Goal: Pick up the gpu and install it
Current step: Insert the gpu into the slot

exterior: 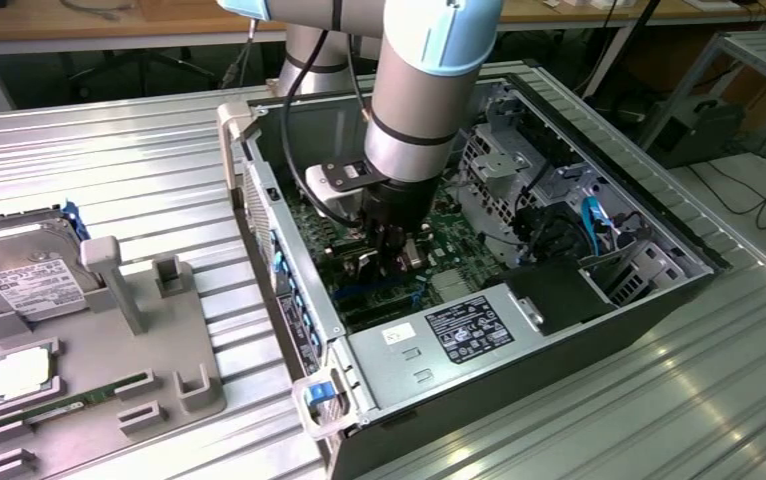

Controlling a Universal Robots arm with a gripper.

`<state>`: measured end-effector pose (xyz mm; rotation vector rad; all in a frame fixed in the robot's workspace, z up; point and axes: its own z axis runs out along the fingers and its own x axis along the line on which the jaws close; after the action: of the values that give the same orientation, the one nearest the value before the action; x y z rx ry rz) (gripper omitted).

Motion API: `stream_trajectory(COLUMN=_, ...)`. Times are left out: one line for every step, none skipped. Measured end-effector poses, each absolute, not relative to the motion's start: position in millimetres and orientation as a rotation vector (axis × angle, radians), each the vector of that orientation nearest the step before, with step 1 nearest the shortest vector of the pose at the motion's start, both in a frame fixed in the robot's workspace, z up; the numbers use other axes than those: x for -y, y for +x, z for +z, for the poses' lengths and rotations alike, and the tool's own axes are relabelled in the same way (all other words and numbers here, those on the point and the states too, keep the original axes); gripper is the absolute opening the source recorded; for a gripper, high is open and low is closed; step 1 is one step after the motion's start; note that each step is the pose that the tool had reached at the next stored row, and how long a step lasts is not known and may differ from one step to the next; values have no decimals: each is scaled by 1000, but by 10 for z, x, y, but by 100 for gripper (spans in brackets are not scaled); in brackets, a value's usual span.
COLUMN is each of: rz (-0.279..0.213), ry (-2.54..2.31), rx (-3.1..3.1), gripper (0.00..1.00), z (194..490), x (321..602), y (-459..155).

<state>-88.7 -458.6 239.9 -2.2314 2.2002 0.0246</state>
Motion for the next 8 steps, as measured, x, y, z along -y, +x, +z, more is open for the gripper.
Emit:
stream_trajectory(rz=25, ry=-2231, rx=-2200, gripper=28, z=2396, x=4586, y=-887)
stream_trajectory(rz=25, ry=-2232, rx=-2200, gripper=28, z=2391, x=4586, y=-887)
stream_trajectory(rz=25, ry=-2231, rx=-2200, gripper=28, z=2383, x=4586, y=-887)
stream_trajectory(rz=25, ry=-2232, rx=-2200, gripper=28, z=2379, x=4586, y=-887)
stream_trajectory(rz=25, ry=-2231, rx=-2200, gripper=28, z=2374, x=4586, y=-887)
stream_trajectory(rz=25, ry=-2231, rx=-2200, gripper=28, z=2370, x=4586, y=-887)
stream_trajectory(rz=25, ry=-2231, rx=-2200, gripper=28, z=2367, x=4586, y=-887)
stream_trajectory(rz=25, ry=-2232, rx=-2200, gripper=28, z=2365, x=4586, y=-887)
